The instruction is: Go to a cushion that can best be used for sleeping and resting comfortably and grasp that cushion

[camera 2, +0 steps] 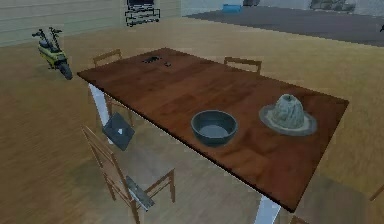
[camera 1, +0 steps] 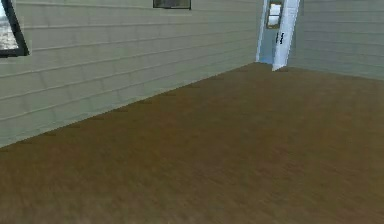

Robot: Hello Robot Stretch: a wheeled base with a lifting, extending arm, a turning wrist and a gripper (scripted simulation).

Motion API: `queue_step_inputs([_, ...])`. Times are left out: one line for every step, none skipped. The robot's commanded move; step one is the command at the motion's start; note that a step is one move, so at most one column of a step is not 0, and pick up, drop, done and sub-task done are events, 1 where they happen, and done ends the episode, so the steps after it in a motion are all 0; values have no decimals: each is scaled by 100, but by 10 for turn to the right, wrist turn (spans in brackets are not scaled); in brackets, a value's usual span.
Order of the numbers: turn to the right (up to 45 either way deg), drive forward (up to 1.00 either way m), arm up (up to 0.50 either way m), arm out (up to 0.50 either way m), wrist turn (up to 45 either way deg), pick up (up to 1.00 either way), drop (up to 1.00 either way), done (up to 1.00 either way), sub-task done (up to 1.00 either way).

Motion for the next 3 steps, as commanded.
queue_step_inputs([60,0,0,0,0,0,0,0,0])
queue_step_inputs([0,55,0,0,0,0,0,0,0])
queue_step_inputs([360,0,0,0,0,0,0,0,0])
